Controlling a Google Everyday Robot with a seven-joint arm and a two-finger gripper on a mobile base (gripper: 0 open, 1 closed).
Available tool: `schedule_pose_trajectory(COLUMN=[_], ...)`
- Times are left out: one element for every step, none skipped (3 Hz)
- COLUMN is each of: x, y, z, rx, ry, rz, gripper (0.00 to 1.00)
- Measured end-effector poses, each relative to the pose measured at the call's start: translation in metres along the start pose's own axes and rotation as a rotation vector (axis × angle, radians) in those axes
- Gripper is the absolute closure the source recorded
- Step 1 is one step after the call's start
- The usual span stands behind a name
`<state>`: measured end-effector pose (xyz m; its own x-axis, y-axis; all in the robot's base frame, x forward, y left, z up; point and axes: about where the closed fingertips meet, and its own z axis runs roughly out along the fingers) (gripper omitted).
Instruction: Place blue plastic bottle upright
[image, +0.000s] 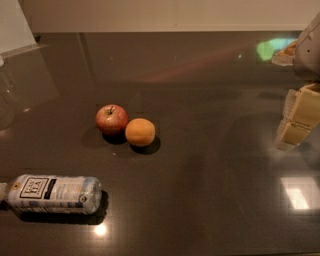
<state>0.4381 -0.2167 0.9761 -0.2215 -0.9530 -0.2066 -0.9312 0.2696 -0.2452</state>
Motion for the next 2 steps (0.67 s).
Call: schedule_pose_trajectory(x=[0.000, -0.016], y=[0.000, 0.001], z=[0.000, -0.001], rx=[0.000, -0.005], ry=[0.000, -0.027], rz=[0.000, -0.023], gripper=[0.00, 0.00])
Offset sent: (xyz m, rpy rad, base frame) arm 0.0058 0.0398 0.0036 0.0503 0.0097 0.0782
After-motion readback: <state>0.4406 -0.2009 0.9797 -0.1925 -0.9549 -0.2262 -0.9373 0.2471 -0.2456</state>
